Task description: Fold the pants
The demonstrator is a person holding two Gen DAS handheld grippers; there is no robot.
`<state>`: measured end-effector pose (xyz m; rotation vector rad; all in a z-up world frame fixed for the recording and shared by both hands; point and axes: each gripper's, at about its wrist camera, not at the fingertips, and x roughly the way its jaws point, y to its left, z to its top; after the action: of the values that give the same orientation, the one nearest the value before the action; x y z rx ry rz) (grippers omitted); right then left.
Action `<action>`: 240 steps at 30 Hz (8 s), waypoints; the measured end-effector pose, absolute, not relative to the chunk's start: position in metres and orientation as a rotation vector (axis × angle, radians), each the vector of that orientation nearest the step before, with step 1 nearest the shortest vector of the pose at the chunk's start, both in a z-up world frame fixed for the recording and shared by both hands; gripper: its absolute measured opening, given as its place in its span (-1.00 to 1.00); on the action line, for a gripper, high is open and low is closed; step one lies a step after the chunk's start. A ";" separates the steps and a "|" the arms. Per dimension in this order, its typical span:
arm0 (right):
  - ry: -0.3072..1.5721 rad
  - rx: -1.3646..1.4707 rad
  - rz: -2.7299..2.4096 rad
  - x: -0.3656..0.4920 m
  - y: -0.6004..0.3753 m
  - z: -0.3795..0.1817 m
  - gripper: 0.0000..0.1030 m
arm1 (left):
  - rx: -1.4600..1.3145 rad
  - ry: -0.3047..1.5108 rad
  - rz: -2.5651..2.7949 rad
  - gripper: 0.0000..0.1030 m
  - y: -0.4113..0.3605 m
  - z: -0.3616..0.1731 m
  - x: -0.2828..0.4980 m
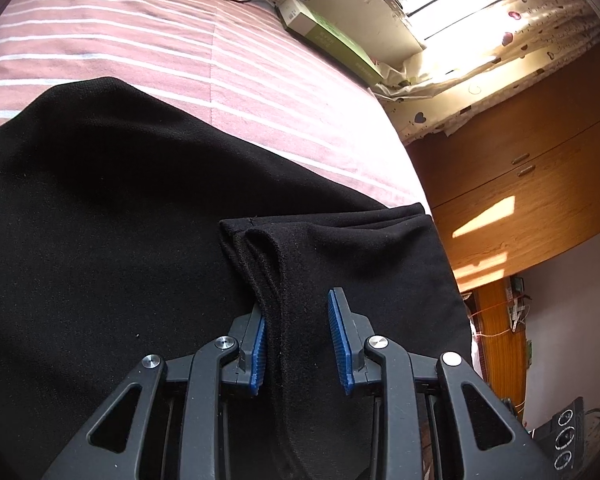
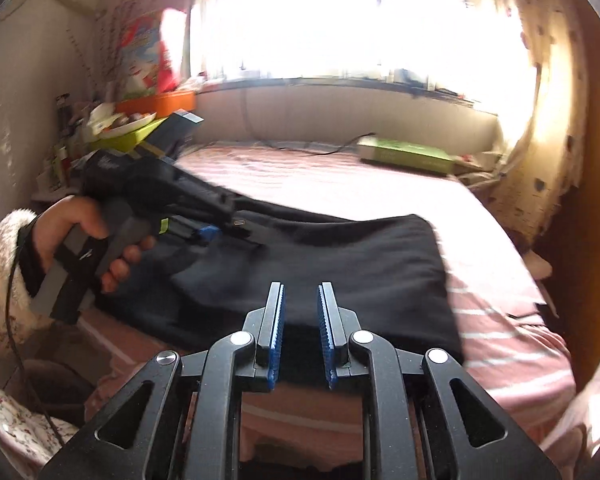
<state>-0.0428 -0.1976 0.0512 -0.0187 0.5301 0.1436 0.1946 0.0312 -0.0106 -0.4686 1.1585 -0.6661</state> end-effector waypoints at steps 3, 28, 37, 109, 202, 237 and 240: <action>0.497 -0.003 -0.091 -0.061 -0.234 0.048 -0.11 | -0.452 1.150 -0.655 0.10 0.030 -0.009 0.193; 0.640 0.111 -0.167 -0.011 -0.262 -0.008 0.18 | -0.527 1.016 -0.534 0.28 0.077 0.031 0.185; 0.626 0.132 -0.152 -0.007 -0.262 -0.009 0.18 | -0.485 1.058 -0.797 0.34 0.011 0.040 0.165; 0.818 0.194 0.082 0.103 -0.292 0.010 -0.52 | -0.462 1.099 -0.613 0.37 0.046 0.007 0.193; 0.678 0.101 0.407 0.009 -0.109 0.056 -0.60 | -0.447 1.249 -0.755 0.49 0.022 -0.001 0.203; 0.814 0.066 0.618 0.045 -0.025 0.032 -0.41 | -0.326 1.044 -0.497 0.13 0.124 0.023 0.198; 0.793 0.050 0.618 0.037 -0.035 0.041 -0.32 | -0.326 0.988 -0.467 0.23 0.128 0.038 0.196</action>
<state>0.0374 -0.0351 0.0409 0.0499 0.7926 0.6182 0.1964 0.1284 0.0381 -0.3263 0.9879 -0.4670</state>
